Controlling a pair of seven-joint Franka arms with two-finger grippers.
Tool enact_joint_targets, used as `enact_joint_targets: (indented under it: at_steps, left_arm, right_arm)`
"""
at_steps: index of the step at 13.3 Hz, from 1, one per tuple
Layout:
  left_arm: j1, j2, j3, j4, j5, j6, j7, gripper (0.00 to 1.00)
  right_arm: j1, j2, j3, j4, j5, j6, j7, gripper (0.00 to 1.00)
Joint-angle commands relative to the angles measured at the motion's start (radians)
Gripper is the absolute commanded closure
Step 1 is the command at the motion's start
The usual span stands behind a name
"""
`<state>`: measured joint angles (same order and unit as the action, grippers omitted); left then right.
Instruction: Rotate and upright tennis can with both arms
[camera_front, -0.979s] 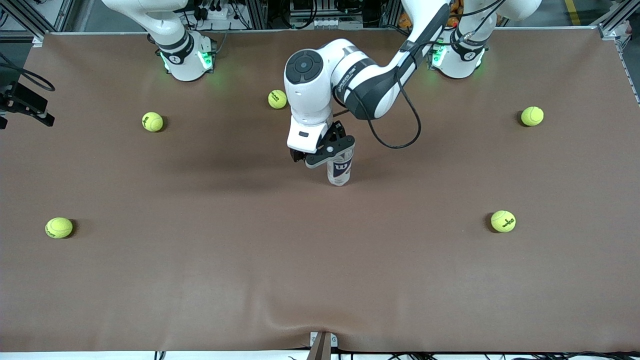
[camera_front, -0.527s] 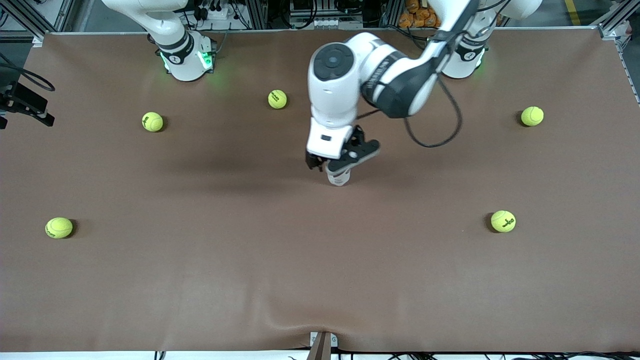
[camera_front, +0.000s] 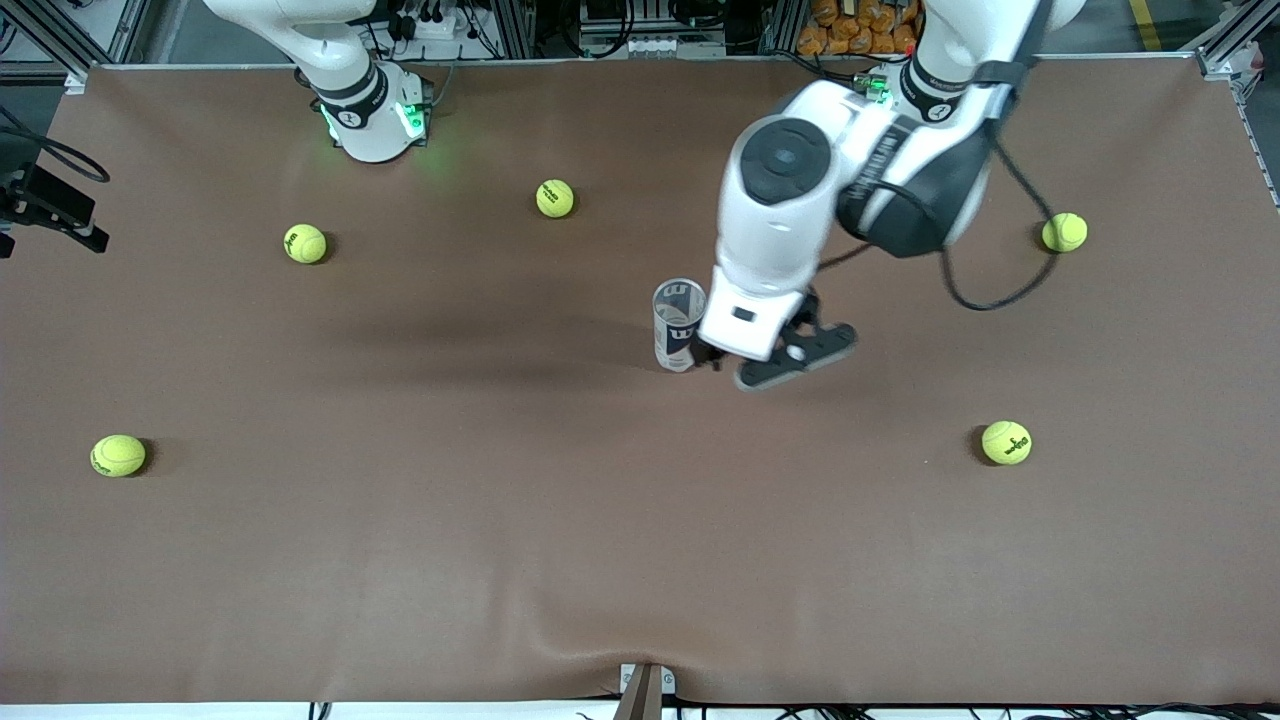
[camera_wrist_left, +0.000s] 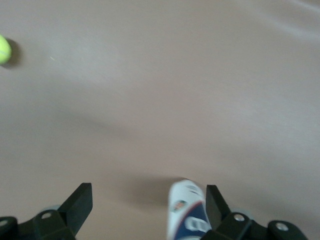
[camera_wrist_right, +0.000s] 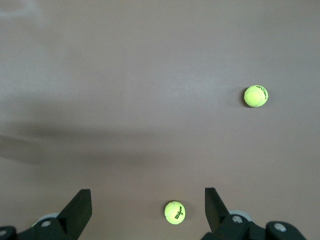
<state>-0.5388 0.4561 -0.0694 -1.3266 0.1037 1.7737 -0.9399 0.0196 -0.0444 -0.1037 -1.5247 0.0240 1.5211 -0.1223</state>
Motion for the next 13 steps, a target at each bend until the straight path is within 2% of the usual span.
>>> enact_joint_targets:
  at_steps: [1, 6, 8, 10, 12, 13]
  left_arm:
    - [0.068, -0.046, -0.007, -0.013, -0.018, -0.056, 0.13, 0.0]
    - [0.268, -0.069, -0.012, -0.013, -0.079, -0.069, 0.468, 0.0]
    - [0.365, -0.083, -0.055, -0.011, -0.088, -0.08, 0.559, 0.0]
    - [0.437, -0.094, -0.066, -0.006, -0.085, -0.135, 0.582, 0.0]
    - [0.52, -0.115, -0.122, -0.008, -0.073, -0.143, 0.583, 0.0]
    - [0.539, -0.128, -0.125, -0.011, -0.067, -0.143, 0.584, 0.0]
  right_arm:
    - [-0.007, 0.0, 0.006, 0.011, 0.005, -0.013, 0.012, 0.0]
    - [-0.007, 0.0, 0.006, 0.011, 0.019, -0.033, 0.012, 0.0]
    - [-0.007, 0.0, 0.004, 0.011, 0.019, -0.033, 0.012, 0.0]
    - [-0.007, 0.0, 0.006, 0.011, 0.019, -0.033, 0.012, 0.0]
    - [-0.006, 0.0, 0.004, 0.011, 0.019, -0.033, 0.012, 0.0]
    - [-0.004, 0.003, 0.006, 0.011, 0.019, -0.033, 0.012, 0.0]
